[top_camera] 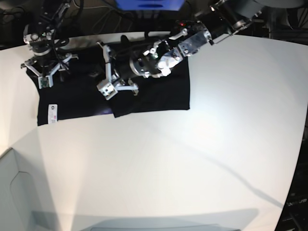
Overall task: Fold the T-shirt properly
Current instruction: 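Lay the folded half down over the other half and release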
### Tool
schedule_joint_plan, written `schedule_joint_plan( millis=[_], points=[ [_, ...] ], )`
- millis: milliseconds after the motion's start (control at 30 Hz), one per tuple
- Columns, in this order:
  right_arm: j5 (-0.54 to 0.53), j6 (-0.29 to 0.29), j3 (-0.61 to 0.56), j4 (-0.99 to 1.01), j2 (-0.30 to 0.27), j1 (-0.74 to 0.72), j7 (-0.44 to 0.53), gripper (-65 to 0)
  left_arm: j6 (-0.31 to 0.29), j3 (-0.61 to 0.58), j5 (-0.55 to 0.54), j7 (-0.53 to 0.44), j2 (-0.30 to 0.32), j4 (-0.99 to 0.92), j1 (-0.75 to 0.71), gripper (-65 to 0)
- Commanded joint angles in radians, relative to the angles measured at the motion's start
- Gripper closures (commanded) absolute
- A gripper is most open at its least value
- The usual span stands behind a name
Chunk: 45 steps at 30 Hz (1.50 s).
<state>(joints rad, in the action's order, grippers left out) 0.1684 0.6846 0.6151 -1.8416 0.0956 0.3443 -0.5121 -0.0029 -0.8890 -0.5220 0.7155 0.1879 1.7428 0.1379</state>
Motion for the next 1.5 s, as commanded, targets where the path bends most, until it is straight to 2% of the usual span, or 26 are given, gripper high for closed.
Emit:
schedule_joint_plan(
  millis=[0, 100, 200, 300, 433, 600, 667, 767, 933, 1100, 1233, 1367, 1467],
  points=[
    [-0.013, 0.014, 0.004, -0.023, -0.006, -0.003, 0.020, -37.7, -0.003, 0.026, 0.000, -0.023, 0.015, 0.049, 0.006, -13.8],
    [-0.013, 0.014, 0.004, -0.028, -0.006, -0.003, 0.020, -37.7, -0.003, 0.113, -0.023, -0.023, 0.094, 0.135, -0.047, -13.8],
    [-0.013, 0.014, 0.002, -0.030, -0.006, -0.004, 0.020, -37.8, -0.003, 0.261, -0.077, -0.021, 0.178, 0.167, -0.105, -13.8],
    [-0.013, 0.014, -0.002, -0.030, -0.004, -0.011, 0.022, -37.8, -0.003, 0.356, -0.114, -0.013, 0.221, 0.125, -0.156, -13.8],
    [-0.013, 0.014, -0.001, -0.030, -0.003, -0.029, 0.022, -37.8, -0.003, 0.288, -0.112, -0.012, 0.224, 0.050, -0.149, -13.8],
    [-0.013, 0.014, -0.002, -0.030, -0.004, -0.031, 0.022, -37.8, -0.003, 0.015, -0.122, -0.013, 0.212, -0.073, -0.002, -13.8],
    [-0.013, 0.014, 0.001, -0.030, -0.004, -0.031, 0.022, -37.8, -0.003, -0.112, -0.125, -0.013, 0.166, -0.113, 0.070, -13.8],
    [-0.013, 0.014, 0.002, -0.030, -0.004, -0.029, 0.022, -37.8, -0.003, -0.203, -0.122, -0.023, 0.101, -0.163, 0.121, -13.8],
    [-0.013, 0.014, 0.004, -0.030, -0.004, -0.026, 0.022, -37.8, -0.003, -0.189, -0.115, -0.020, -0.038, -0.205, 0.128, -13.8],
    [-0.013, 0.014, 0.004, -0.031, -0.004, -0.023, 0.022, -37.8, -0.003, -0.181, -0.115, -0.021, -0.054, -0.198, 0.130, -13.8],
    [-0.013, 0.014, 0.004, -0.031, -0.004, -0.024, 0.022, -37.8, -0.003, -0.126, -0.123, -0.023, 0.006, -0.183, 0.125, -13.8],
    [-0.013, 0.014, 0.001, -0.031, -0.004, -0.031, 0.022, -37.8, -0.003, 0.009, -0.126, -0.023, 0.104, -0.073, 0.082, -13.8],
    [-0.013, 0.014, -0.002, -0.031, -0.004, -0.032, 0.022, -37.8, -0.003, 0.118, -0.126, -0.015, 0.154, -0.008, 0.015, -13.8]
  ],
)
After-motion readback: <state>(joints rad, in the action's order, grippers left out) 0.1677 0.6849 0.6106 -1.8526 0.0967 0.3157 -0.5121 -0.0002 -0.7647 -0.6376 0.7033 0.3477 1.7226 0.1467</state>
